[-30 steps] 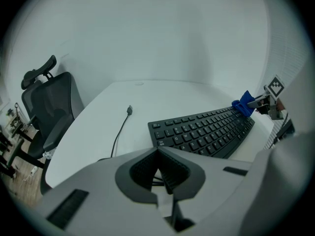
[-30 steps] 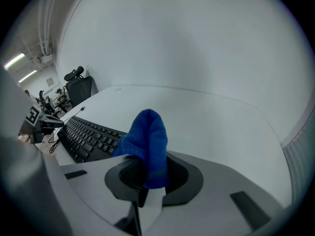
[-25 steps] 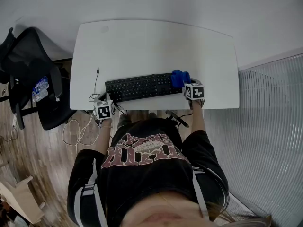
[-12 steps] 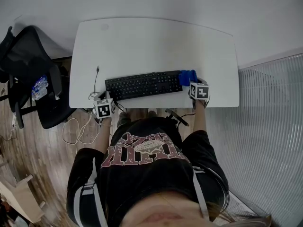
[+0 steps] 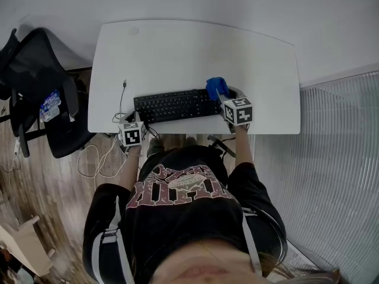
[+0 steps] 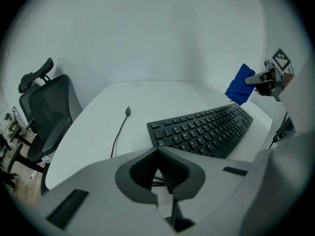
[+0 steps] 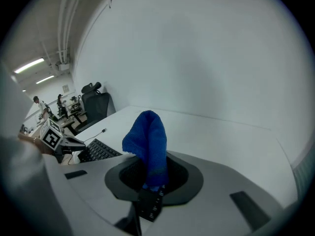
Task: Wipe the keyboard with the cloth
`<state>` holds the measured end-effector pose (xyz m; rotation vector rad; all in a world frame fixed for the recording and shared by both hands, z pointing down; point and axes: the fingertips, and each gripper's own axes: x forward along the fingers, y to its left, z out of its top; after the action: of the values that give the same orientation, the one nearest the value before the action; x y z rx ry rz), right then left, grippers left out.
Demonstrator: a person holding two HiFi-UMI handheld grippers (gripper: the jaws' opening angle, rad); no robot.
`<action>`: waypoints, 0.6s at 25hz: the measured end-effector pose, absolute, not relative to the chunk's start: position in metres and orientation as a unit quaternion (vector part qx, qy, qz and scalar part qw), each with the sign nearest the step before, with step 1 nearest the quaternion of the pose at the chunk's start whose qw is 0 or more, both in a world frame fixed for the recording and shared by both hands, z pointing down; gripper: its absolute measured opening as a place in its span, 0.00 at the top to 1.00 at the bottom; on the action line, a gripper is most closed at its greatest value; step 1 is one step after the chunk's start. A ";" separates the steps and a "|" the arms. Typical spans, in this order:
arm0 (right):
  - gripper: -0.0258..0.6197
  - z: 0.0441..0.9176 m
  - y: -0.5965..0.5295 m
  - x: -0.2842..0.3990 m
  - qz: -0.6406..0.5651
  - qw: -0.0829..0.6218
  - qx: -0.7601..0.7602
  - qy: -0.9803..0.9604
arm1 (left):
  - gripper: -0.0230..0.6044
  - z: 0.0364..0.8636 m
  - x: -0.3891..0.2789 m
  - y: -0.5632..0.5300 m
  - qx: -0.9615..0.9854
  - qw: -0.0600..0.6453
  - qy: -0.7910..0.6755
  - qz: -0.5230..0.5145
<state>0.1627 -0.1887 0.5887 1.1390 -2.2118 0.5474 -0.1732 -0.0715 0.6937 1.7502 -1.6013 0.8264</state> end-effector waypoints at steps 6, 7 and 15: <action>0.86 0.580 -0.169 0.083 0.187 0.291 0.343 -0.873 | 0.91 0.694 -0.174 -0.071 0.664 0.309 -0.606 0.309; 0.86 0.581 -0.166 0.069 0.186 0.292 0.328 -0.879 | 0.91 0.694 -0.174 -0.071 0.664 0.310 -0.607 0.309; 0.86 0.590 -0.134 -0.040 0.175 0.297 0.212 -0.915 | 0.91 0.694 -0.173 -0.071 0.662 0.313 -0.608 0.306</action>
<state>-0.0397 -0.1339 0.5898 0.5647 -2.4317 0.4641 -0.1731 -0.0710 0.6944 1.7467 -1.6043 0.8068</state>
